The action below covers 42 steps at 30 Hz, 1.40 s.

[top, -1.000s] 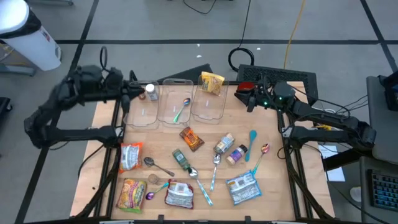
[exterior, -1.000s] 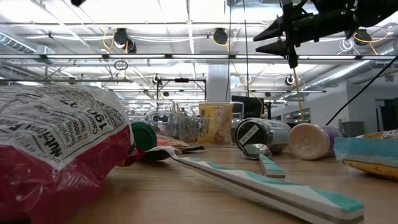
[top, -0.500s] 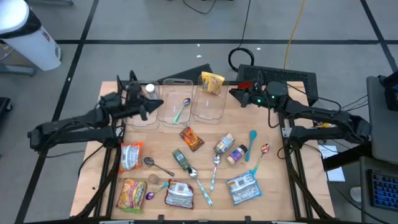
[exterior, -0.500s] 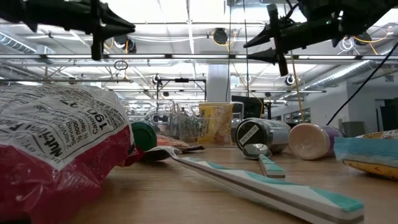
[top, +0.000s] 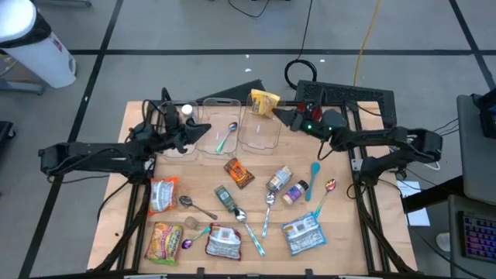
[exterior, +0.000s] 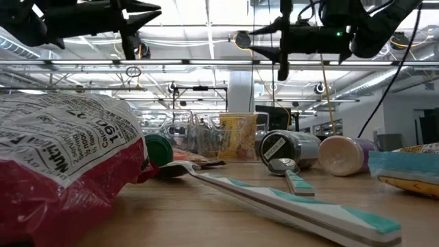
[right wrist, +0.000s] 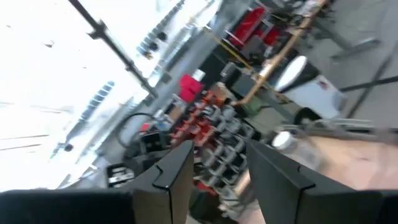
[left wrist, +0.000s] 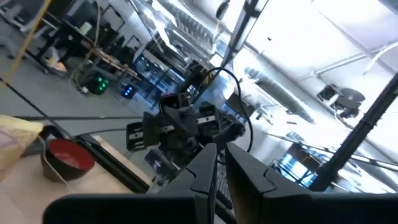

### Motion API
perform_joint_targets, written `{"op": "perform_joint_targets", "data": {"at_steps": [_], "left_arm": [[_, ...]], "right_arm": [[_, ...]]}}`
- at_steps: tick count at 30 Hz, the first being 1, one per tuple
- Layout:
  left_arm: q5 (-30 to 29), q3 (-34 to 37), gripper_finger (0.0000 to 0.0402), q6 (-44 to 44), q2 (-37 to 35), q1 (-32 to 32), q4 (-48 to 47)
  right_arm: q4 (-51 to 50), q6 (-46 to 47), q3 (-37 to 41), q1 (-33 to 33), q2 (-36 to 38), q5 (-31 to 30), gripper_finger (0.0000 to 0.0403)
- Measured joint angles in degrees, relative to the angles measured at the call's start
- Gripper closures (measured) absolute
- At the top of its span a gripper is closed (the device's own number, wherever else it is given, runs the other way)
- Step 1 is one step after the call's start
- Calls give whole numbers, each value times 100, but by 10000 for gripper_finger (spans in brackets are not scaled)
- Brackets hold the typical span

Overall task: Pick & Place Food Item
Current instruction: Put the black spoon into the middle transparent bin

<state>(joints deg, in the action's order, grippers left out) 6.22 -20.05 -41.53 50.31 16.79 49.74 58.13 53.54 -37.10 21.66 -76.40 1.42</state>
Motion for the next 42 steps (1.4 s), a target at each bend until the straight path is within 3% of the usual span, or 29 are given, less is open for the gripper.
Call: {"op": "perform_joint_targets", "data": {"at_steps": [6, 11, 15, 20, 25, 30, 35, 42], "left_arm": [[802, -27, 314, -475, 47, 104, 76], [1942, -533, 239, -1337, 50, 185, 97], [2222, -1238, 177, -1420, 97, 93, 104], [1901, -2104, 123, -548, 228, -36, 97], [1484, -2552, 100, -135, 278, -232, 72], [1779, -2762, 98, 16, 373, -451, -156], [1408, -3070, 109, 698, 371, -875, -1847], [85, -3792, 114, 1415, 369, -1488, -4449]], "right_arm": [[916, -22, 0, -685, -356, -47, 264], [1193, -352, 0, -1245, -359, -760, 264], [1917, -715, -2, -1515, -341, -1342, 264], [2533, -923, -2, -1579, -348, -1504, 264], [2694, -789, -2, -1672, -358, -1493, 264], [2731, -937, -22, -1919, -354, -1487, 264], [2709, -1432, -267, -2166, -351, -1324, 264], [2212, -1472, -776, -2222, -326, -34, 264]]}}
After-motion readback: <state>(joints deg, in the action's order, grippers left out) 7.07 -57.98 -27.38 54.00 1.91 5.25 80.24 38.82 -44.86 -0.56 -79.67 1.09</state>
